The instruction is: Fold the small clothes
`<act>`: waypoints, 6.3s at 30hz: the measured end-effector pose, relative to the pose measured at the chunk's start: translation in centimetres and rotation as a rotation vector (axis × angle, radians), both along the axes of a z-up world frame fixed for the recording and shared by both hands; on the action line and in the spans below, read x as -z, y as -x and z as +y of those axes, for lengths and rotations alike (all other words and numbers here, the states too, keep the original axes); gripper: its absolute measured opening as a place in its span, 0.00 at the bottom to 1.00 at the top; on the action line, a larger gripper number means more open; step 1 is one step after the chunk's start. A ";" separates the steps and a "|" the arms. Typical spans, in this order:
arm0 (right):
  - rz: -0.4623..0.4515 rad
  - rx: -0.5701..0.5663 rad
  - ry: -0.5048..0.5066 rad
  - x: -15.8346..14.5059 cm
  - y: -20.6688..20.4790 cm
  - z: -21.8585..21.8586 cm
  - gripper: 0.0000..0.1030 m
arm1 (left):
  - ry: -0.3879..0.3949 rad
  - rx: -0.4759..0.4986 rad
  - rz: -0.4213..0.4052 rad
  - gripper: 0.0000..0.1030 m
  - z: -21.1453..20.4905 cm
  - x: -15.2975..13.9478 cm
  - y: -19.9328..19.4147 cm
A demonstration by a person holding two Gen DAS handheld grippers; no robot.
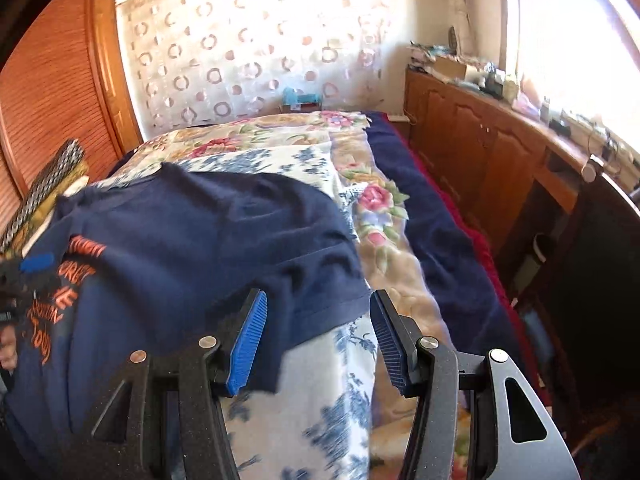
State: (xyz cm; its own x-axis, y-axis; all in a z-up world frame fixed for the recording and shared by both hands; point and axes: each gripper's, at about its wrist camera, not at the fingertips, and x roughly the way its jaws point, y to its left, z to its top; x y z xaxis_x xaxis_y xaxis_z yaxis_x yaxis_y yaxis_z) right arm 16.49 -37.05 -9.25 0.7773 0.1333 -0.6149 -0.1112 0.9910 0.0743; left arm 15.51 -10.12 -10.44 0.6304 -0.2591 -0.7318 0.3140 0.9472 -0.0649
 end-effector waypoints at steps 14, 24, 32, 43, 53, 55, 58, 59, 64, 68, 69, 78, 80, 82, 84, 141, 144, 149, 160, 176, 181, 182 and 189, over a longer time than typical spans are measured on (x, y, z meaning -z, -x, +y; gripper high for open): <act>0.145 -0.015 -0.180 1.7 -5.6 -2.8 0.50 | -0.080 0.026 0.054 0.78 -1.0 0.9 -0.4; 0.085 -0.025 -0.057 0.2 -4.8 -1.6 0.06 | -0.080 0.025 0.054 0.78 -1.0 1.0 -0.5; -0.091 -0.066 0.069 -4.3 -2.4 2.4 0.05 | -0.078 0.022 0.055 0.79 -1.1 1.0 -0.5; -0.156 -0.406 0.030 -7.0 1.1 11.5 0.10 | 0.019 -0.045 -0.121 0.79 2.8 -4.6 2.8; -0.054 -0.305 0.040 -4.4 0.9 10.2 0.38 | 0.087 -0.054 -0.196 0.79 4.4 -6.8 5.1; -0.024 -0.312 0.037 -3.7 0.4 11.1 0.38 | 0.087 -0.056 -0.204 0.79 4.6 -7.0 5.1; 0.029 -0.335 0.028 -3.2 -1.6 12.4 0.38 | 0.096 -0.066 -0.197 0.79 5.2 -7.0 4.9; 0.052 -0.330 0.029 -2.6 -2.2 13.0 0.38 | 0.097 -0.069 -0.196 0.79 5.4 -7.0 4.9; 0.132 -0.312 0.003 -0.7 -5.7 13.7 0.38 | 0.100 -0.087 -0.190 0.79 6.3 -6.8 5.1; 0.158 -0.333 -0.081 -0.4 -7.7 14.7 0.38 | 0.107 -0.102 -0.184 0.79 6.8 -6.6 5.0; 0.159 -0.349 -0.089 -0.6 -7.9 15.0 0.27 | 0.109 -0.103 -0.183 0.79 6.9 -6.6 5.0; 0.069 -0.516 -0.151 -3.9 -8.0 19.4 0.06 | 0.117 -0.133 -0.176 0.79 8.3 -6.2 5.0; 0.048 -0.527 -0.148 -4.5 -7.7 19.7 0.16 | 0.121 -0.141 -0.177 0.79 8.6 -6.3 5.0; 0.019 -0.510 -0.111 -4.9 -7.2 19.3 0.32 | 0.122 -0.146 -0.179 0.79 8.8 -6.3 5.1; 0.005 -0.489 -0.073 -4.9 -6.8 18.9 0.33 | 0.118 -0.149 -0.178 0.79 9.0 -6.3 5.0; 0.050 -0.298 0.184 -0.8 -10.3 18.9 0.63 | -0.130 -0.288 0.120 0.11 17.5 0.6 -13.7; 0.050 -0.297 0.183 -0.8 -10.3 18.9 0.63 | -0.133 -0.287 0.105 0.08 17.4 0.4 -13.4; 0.048 -0.296 0.187 -0.8 -10.3 18.9 0.63 | -0.080 -0.300 0.002 0.07 18.0 -3.2 -11.0; 0.023 -0.282 0.126 -2.1 -9.9 16.7 0.63 | -0.081 -0.351 -0.122 0.06 21.8 -8.1 -9.0; 0.124 -0.261 0.029 -2.2 -16.8 12.8 0.63 | -0.034 -0.304 -0.173 0.06 20.7 -8.7 -6.7; 0.151 -0.293 -0.021 -2.5 -17.7 13.5 0.16 | -0.017 -0.289 -0.201 0.06 19.8 -9.3 -4.4; 0.157 -0.308 -0.026 -2.5 -17.7 13.7 0.07 | -0.009 -0.286 -0.207 0.06 19.8 -9.4 -3.8; -0.030 -0.343 -0.028 -6.7 -12.0 13.4 0.05 | 0.021 -0.283 -0.270 0.06 20.1 -11.5 1.7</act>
